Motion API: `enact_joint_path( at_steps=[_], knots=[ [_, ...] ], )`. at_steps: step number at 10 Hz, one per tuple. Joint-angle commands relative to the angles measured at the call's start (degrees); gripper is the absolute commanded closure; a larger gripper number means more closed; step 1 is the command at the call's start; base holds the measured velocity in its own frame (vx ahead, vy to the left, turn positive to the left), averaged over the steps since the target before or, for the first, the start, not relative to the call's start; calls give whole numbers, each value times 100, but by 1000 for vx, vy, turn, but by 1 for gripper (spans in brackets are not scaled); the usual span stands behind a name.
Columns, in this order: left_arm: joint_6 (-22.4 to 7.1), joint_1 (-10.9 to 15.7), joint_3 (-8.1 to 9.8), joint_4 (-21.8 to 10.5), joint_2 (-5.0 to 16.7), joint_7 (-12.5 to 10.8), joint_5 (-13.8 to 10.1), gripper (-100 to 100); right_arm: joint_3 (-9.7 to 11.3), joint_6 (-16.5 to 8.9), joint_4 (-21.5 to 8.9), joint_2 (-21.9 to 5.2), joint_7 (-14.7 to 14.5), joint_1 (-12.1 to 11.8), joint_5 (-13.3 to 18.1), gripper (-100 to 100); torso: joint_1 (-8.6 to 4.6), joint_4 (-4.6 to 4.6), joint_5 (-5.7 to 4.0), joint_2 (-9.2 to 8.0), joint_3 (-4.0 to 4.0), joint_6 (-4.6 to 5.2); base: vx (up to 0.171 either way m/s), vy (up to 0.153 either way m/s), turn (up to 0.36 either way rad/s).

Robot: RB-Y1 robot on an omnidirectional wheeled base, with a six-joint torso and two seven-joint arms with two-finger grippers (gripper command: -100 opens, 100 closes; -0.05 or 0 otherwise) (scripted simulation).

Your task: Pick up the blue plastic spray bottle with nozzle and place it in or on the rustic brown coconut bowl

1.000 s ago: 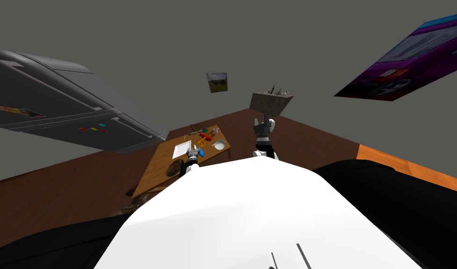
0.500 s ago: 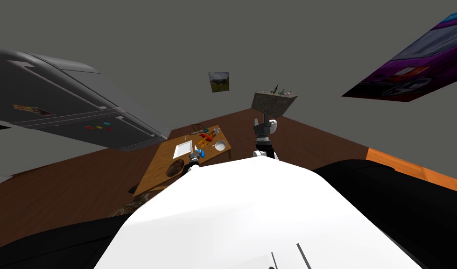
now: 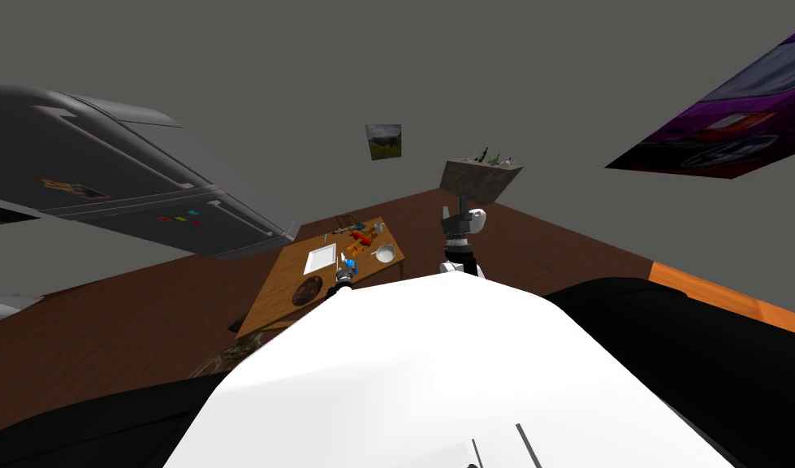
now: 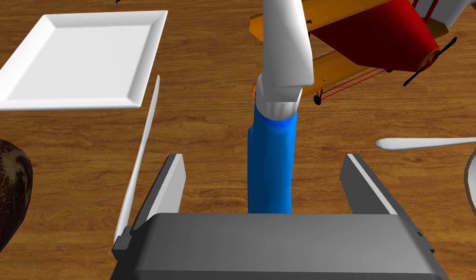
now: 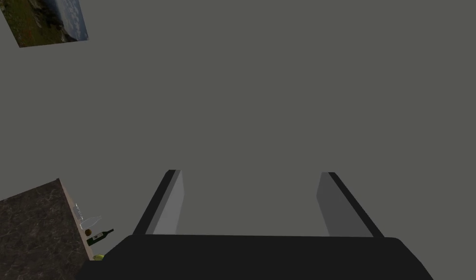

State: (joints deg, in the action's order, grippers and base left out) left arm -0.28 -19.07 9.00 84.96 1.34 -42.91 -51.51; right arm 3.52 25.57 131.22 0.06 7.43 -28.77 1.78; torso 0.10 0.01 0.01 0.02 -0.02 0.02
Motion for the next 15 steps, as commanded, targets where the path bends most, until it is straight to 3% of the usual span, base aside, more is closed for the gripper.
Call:
enact_joint_path(
  at_steps=[1, 2, 3, 11, 12, 13, 15],
  knots=[
    [0, 0, 0, 0, 0, 0, 0, -100, 0, 0, 0, 0, 0, 0, 0, 0, 0, 0, 0, 0, 0, 0, 1, 7, 3],
    [-11, -3, 3, 2, -13, -4, -3, 0, 0, 0, 0, 0, 0, 0, 0, 0, -3, -1, -1, -2, 1, 0, 0, 0, 0],
    [156, -144, -125, 0, 226, -158, -132, -100, 0, 0, 0, 0, 0, 0, 0, 0, -5, -1, -2, -2, 1, 0, 37, -22, -86],
    [820, -711, -636, -6, 1176, -775, -652, -100, 0, 0, 0, 0, 0, 0, 0, 0, -14, 3, -4, 16, -9, 0, 63, -28, -56],
    [772, -659, -604, -21, 1115, -727, -614, -100, 0, 0, 0, 0, 0, 0, 0, 0, -16, 3, -4, 15, -9, 1, 22, -12, -7],
    [789, -665, -610, -23, 1129, -747, -622, 100, 0, 0, 0, 0, 0, 0, 0, 0, -13, 2, -3, 7, -5, 0, 0, 0, 0],
    [790, -661, -610, -18, 1127, -744, -620, 100, 0, 0, 0, 0, 0, 0, 0, 0, -4, 2, 0, -1, -1, -1, 0, 0, 0]
  ],
)
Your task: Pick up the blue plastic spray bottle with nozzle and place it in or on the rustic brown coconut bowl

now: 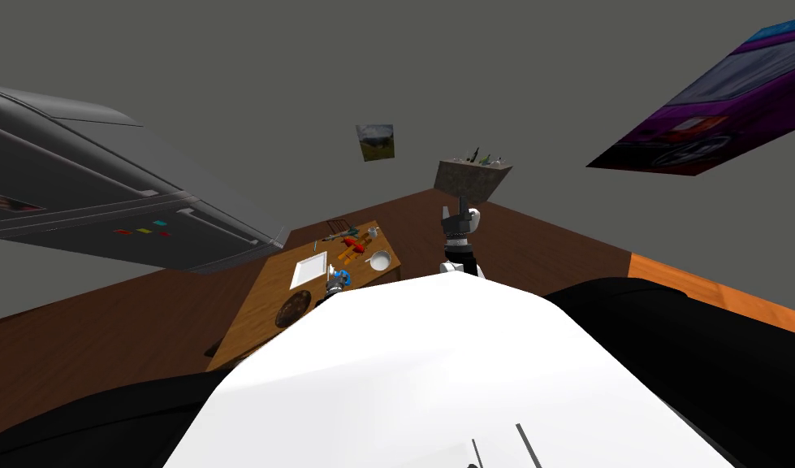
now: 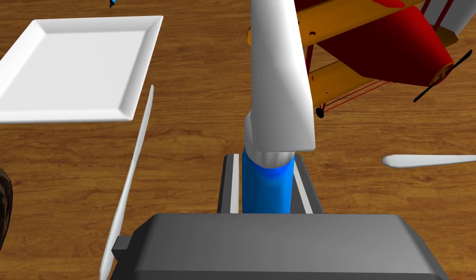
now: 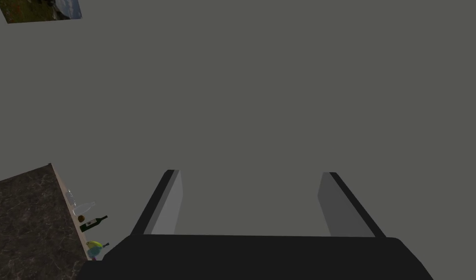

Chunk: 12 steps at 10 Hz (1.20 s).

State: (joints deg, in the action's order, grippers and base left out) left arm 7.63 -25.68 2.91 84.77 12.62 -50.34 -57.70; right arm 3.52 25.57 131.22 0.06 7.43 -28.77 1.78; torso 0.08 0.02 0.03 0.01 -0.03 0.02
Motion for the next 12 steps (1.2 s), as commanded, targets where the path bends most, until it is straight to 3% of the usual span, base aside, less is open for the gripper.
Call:
enact_joint_path(
  at_steps=[1, 2, 3, 4, 11, 12],
  knots=[
    [0, 0, 0, 0, 0, 0, 0, 100, 0, 0, 0, 0, 0, 0, 0, 0, 0, 0, 0, 0, 0, 0, 0, 0, 0],
    [-1, -1, -1, -1, -1, -1, -1, 100, 0, 0, 0, 0, 0, 0, 0, 0, 0, -1, -1, 0, 1, 0, 0, 0, 0],
    [-2, -1, -1, -1, -1, -1, -1, 0, 0, 0, 0, 0, 0, 0, 0, 0, 0, -1, -1, -1, 1, 0, 0, 0, 0],
    [-138, 92, 100, 14, -189, 122, 97, 100, 0, 0, 0, 0, 0, 0, 0, 0, -1, -1, -1, -1, 1, 0, -41, 18, 67],
    [-802, 659, 612, 20, -1140, 739, 617, 100, 0, 0, 0, 0, 0, 1, 0, 0, 11, -4, 2, -29, 16, -2, -70, 33, 67],
    [-728, 605, 567, 21, -1058, 673, 573, 100, 0, 0, 0, 0, 0, 1, 0, 0, 7, -5, 2, -23, 14, 1, -22, 9, 4]
  ],
)
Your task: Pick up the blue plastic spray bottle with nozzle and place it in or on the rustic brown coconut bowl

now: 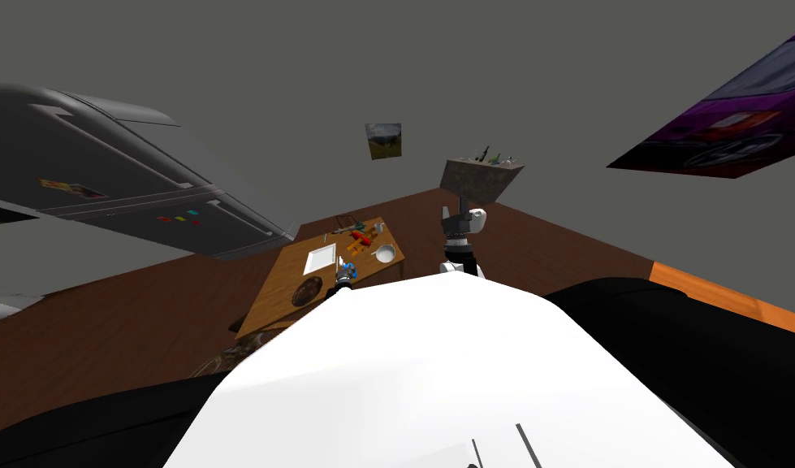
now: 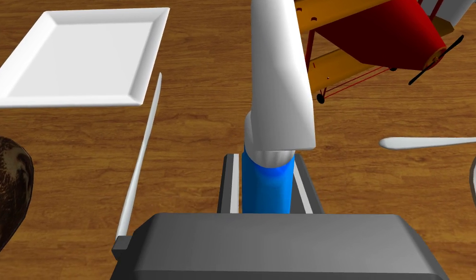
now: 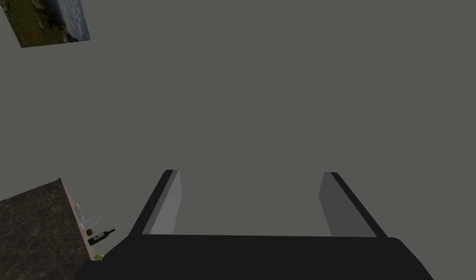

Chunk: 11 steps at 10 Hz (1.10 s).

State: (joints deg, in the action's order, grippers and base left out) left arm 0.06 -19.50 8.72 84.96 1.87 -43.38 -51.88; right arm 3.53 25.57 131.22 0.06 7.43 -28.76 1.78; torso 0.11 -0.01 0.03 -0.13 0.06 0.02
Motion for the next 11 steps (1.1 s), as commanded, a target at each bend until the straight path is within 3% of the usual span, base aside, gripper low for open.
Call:
enact_joint_path(
  at_steps=[1, 2, 4, 11],
  knots=[
    [0, 0, 0, 0, 0, 0, 0, 0, 0, 0, 0, 0, 0, 0, 0, 0, 0, 0, 0, 0, 0, 0, 0, 0, 0],
    [-99, -83, -8, 21, 241, -59, 4, 100, 0, 0, 0, 0, 0, 0, 0, 0, -3, 1, -1, 7, -4, 1, -72, -14, -175],
    [-319, -265, -2, 82, 442, -189, 10, 100, 0, 0, 0, 0, 0, 1, 0, 0, -5, 3, 3, -29, 12, 1, -124, 2, -214],
    [-680, -590, 92, 206, 534, -419, 17, 100, 0, 0, 0, 0, 0, 1, 0, 0, 55, 89, 82, -43, -24, -31, -100, 19, -115]
  ],
)
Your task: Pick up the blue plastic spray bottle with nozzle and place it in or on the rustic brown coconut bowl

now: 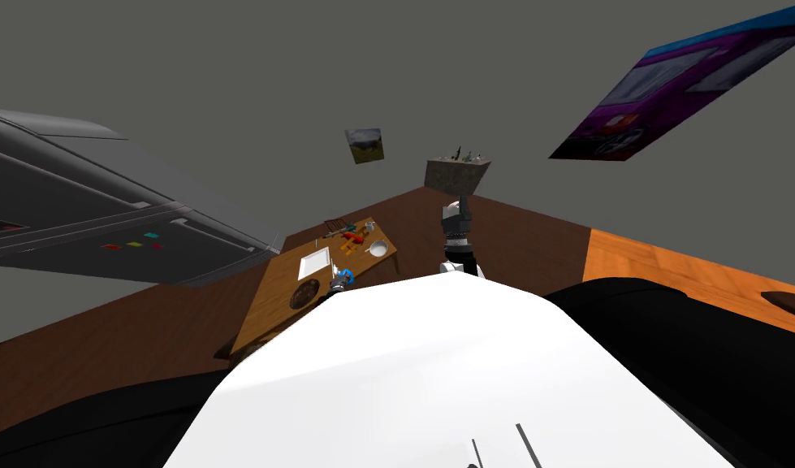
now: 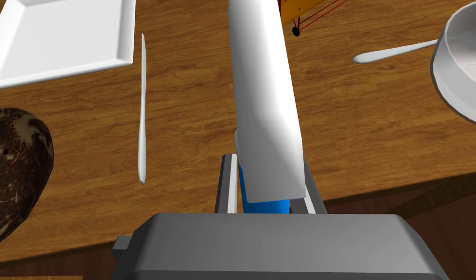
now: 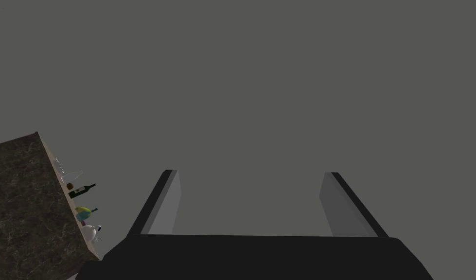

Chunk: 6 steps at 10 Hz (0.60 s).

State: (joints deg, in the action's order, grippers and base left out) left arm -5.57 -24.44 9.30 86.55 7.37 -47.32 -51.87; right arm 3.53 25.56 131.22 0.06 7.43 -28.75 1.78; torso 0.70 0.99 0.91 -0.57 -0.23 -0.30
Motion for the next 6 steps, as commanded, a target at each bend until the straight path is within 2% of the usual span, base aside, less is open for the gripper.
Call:
enact_joint_path(
  at_steps=[1, 3, 6],
  knots=[
    [-206, -181, 73, 85, -6, -86, 17, 100, 0, 0, 0, 0, 0, 0, 0, 0, 0, 0, 0, 0, 0, 0, -114, 56, -179],
    [-375, -342, 164, 166, 12, -205, 13, 100, 0, 0, 0, 0, 0, 0, 0, 0, 33, 16, 13, -10, -3, -9, -129, 89, -179],
    [-767, -702, 461, 423, -10, -501, -26, 100, -1, 0, 0, -1, 0, 1, 0, 0, 80, 26, 24, -26, -1, -15, -187, 144, -219]
  ],
)
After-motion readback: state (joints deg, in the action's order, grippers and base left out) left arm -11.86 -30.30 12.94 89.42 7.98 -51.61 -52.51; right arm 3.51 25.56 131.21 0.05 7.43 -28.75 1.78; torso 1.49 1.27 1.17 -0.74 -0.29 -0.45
